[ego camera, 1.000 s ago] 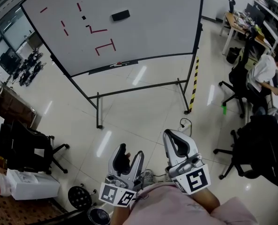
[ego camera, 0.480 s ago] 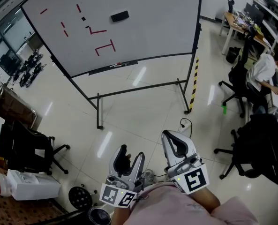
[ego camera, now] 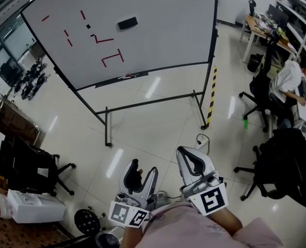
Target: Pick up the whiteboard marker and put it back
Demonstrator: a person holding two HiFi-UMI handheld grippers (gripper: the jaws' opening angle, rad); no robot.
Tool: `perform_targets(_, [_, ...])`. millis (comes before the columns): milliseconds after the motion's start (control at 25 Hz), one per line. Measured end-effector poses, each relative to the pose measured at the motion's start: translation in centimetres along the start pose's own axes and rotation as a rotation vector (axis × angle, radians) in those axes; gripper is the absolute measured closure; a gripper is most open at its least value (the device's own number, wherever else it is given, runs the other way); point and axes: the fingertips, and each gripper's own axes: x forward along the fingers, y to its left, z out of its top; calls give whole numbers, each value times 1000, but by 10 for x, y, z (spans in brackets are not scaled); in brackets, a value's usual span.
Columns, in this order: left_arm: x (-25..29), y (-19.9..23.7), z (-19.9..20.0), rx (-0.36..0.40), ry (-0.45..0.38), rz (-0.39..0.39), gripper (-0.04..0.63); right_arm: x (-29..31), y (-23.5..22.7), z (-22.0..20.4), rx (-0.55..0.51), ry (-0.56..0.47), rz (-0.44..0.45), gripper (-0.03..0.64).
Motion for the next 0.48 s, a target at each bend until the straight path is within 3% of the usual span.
perform_targets(120, [20, 8, -4, 67, 21, 27, 325, -8, -17, 1, -16, -14, 6, 614])
perform_targets(240, [54, 27, 6, 186, 7, 64, 326, -13, -39, -5, 19, -10, 6, 614])
perform_targets(360, [97, 70, 24, 281, -4, 140, 328, 3, -59, -14, 36, 10, 2, 614])
perform_targets(480, [150, 126, 34, 315, -16, 170, 354, 35, -75, -23, 5, 9, 1, 614])
